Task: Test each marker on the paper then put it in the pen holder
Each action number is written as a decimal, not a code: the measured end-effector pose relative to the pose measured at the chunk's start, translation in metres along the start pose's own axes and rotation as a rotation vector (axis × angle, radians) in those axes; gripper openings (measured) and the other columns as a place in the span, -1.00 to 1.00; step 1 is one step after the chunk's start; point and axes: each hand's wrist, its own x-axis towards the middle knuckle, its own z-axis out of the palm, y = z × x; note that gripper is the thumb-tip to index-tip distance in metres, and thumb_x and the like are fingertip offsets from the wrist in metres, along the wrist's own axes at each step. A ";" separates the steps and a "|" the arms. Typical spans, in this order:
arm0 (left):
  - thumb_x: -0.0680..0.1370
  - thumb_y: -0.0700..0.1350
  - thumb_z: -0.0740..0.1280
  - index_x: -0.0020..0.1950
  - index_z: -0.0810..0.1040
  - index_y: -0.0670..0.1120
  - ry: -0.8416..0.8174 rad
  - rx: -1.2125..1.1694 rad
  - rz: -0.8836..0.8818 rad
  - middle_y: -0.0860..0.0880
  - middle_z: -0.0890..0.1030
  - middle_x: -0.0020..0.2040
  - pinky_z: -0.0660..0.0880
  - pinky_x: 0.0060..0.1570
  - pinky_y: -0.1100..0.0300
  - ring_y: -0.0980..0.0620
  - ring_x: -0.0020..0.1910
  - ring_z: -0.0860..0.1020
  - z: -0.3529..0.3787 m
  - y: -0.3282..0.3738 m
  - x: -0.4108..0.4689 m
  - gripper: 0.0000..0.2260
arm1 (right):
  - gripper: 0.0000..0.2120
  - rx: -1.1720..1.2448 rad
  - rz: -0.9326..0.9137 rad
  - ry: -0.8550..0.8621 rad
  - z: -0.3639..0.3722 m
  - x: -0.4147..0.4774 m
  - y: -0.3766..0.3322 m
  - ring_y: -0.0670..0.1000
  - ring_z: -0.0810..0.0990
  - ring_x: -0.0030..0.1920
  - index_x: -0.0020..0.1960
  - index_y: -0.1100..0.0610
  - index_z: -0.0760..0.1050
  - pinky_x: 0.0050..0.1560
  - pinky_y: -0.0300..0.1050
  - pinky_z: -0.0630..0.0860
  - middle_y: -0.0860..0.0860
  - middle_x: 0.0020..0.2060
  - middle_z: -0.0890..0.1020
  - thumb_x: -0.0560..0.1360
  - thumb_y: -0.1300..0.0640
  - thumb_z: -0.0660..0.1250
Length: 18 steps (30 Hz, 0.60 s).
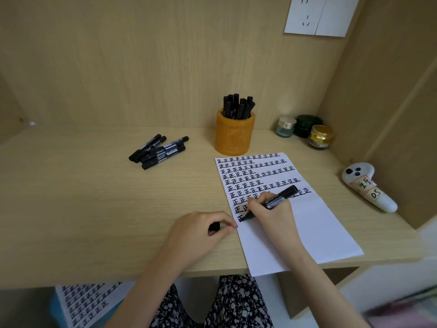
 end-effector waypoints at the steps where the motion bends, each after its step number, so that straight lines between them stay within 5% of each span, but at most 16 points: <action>1: 0.51 0.19 0.26 0.03 0.54 0.29 -0.002 0.002 0.001 0.28 0.64 -0.10 0.52 -0.10 0.17 0.23 -0.22 0.57 0.000 0.000 0.000 -0.86 | -0.77 -0.003 -0.003 -0.003 0.000 0.000 0.000 -0.11 0.42 -0.39 -0.40 0.25 0.45 -0.33 -0.34 0.34 0.01 -0.46 0.51 0.41 0.30 0.37; 7: 0.51 0.18 0.26 0.03 0.54 0.30 0.002 -0.001 0.005 0.29 0.64 -0.11 0.53 -0.09 0.18 0.21 -0.21 0.58 0.001 -0.001 0.000 -0.86 | -0.76 -0.030 -0.018 -0.022 0.001 0.000 0.001 -0.12 0.36 -0.41 -0.36 0.37 0.43 -0.36 -0.33 0.30 0.02 -0.47 0.45 0.42 0.28 0.38; 18: 0.52 0.17 0.26 0.02 0.56 0.30 -0.004 0.020 0.022 0.32 0.62 -0.16 0.37 -0.34 0.40 0.22 -0.42 0.48 -0.001 0.001 -0.001 -0.87 | -0.68 -0.023 -0.032 0.047 -0.002 0.001 0.000 -0.19 0.33 -0.49 -0.45 0.16 0.34 -0.42 -0.39 0.28 -0.16 -0.59 0.41 0.41 0.38 0.32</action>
